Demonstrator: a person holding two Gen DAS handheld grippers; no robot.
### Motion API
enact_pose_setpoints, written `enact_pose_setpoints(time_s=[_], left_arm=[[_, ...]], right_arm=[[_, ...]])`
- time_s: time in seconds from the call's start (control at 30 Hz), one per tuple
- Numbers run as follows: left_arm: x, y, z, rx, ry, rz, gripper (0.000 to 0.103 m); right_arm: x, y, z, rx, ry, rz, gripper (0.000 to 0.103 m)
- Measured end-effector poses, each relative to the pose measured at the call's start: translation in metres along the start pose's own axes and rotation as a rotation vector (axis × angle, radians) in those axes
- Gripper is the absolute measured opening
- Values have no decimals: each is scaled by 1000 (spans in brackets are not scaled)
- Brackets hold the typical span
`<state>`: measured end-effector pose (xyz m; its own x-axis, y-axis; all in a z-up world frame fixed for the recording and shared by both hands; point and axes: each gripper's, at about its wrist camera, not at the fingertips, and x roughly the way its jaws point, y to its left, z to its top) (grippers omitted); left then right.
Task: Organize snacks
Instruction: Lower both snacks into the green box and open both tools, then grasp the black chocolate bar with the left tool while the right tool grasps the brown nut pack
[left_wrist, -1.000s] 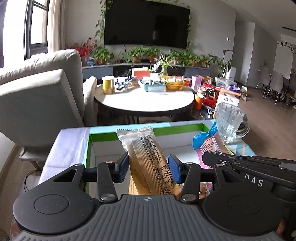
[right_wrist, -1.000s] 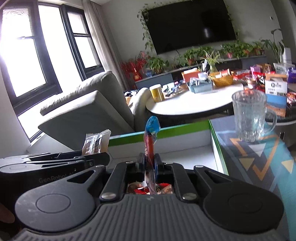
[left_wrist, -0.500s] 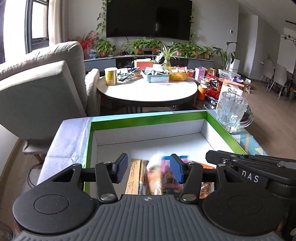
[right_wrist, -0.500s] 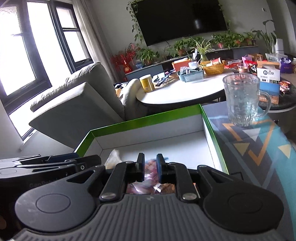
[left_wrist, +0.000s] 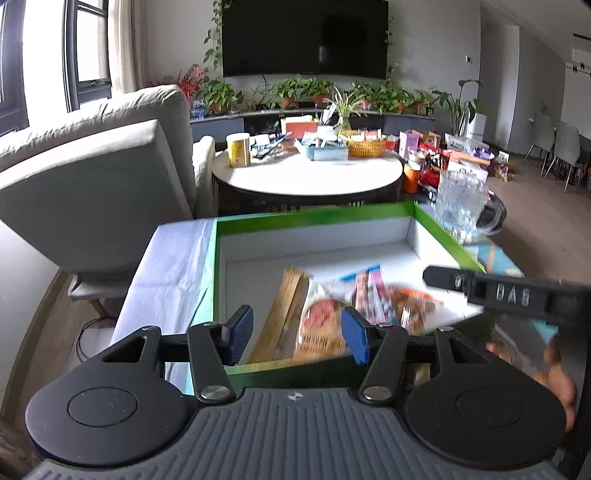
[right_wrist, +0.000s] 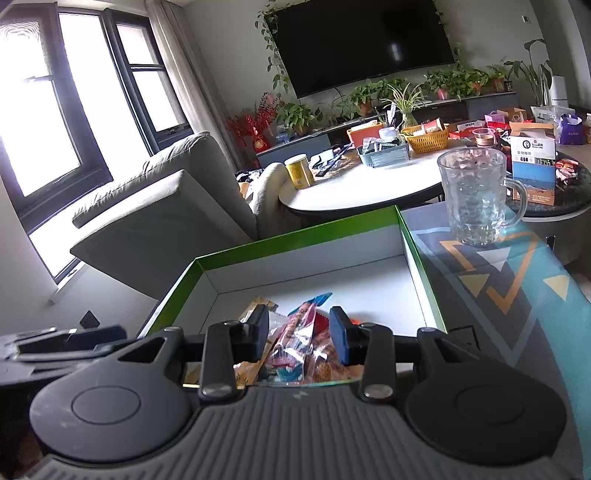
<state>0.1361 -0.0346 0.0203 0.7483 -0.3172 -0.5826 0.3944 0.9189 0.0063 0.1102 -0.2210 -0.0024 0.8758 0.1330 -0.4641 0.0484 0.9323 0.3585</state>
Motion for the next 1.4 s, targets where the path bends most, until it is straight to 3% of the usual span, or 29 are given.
enact_pose_setpoints(time_s=[0.33,0.5,0.77,0.9,0.93,0.97,1.13,1.27,1.4], left_arm=[[-24,-2,-48,22,122,-38,50],[-19,-5,-70,-14,208,-41,50],[-2,-13,-89,-5,253,-7,50],[-3,-11,-94,-7,234,-16,46],[-5,-9,-95,-9,225,-24,31],[-6,-7,-96,-9,220,-31,29],[-20,2,-101,-7,220,-53,28],[-37,15,-109,-34,215,-49,28],[-49,30,-116,-60,214,-29,28]], right_arm=[[-16,-3,-10,12,6,2,44],[-24,3,-16,-2,12,12,45],[-37,15,-28,-69,29,33,50],[-38,22,-35,-108,54,53,52],[-37,24,-38,-117,62,59,52],[-35,26,-40,-124,72,67,52],[-28,41,-50,-159,121,126,52],[-18,57,-56,-196,164,180,61],[-4,72,-59,-189,205,226,64]])
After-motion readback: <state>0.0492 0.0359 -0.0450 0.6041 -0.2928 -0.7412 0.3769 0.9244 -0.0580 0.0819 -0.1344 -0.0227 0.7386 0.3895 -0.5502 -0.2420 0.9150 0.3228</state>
